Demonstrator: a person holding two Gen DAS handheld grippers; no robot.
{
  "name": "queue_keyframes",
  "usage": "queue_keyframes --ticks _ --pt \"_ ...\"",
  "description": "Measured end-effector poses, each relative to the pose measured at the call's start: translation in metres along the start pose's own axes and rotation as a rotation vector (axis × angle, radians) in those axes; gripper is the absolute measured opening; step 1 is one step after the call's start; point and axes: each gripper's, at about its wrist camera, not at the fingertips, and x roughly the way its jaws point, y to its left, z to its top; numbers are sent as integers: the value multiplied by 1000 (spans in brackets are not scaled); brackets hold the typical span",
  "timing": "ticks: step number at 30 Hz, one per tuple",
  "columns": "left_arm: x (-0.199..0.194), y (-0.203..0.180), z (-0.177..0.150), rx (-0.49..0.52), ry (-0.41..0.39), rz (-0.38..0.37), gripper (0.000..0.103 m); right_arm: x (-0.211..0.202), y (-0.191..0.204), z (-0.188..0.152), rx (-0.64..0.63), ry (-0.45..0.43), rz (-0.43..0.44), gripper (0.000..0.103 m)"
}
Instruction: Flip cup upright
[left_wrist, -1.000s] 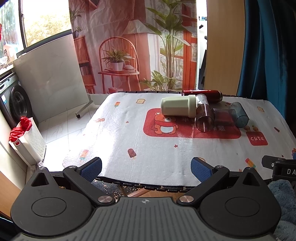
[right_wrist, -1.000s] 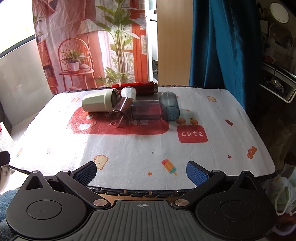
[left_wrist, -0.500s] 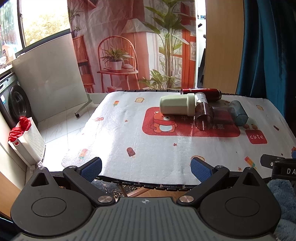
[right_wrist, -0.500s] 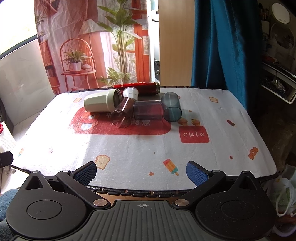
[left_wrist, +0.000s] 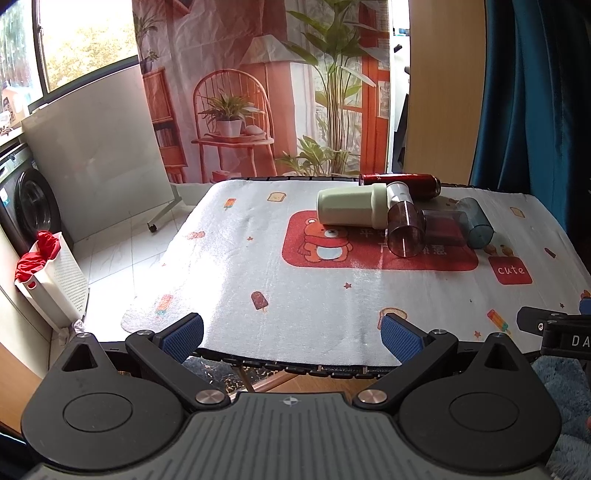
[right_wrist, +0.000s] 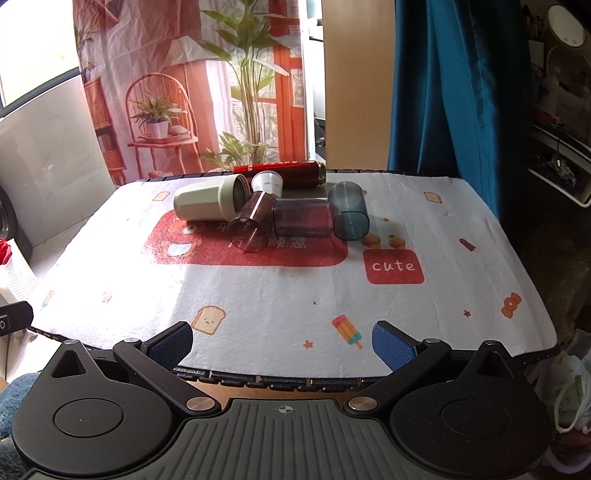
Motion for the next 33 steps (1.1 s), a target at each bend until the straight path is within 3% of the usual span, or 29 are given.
queue_keyframes --ticks 22,33 --pt "0 1 1 -5 5 0 103 -1 -1 -2 11 -5 -22 103" --pt "27 -5 11 41 52 -24 103 16 -4 8 -13 -8 -46 103"
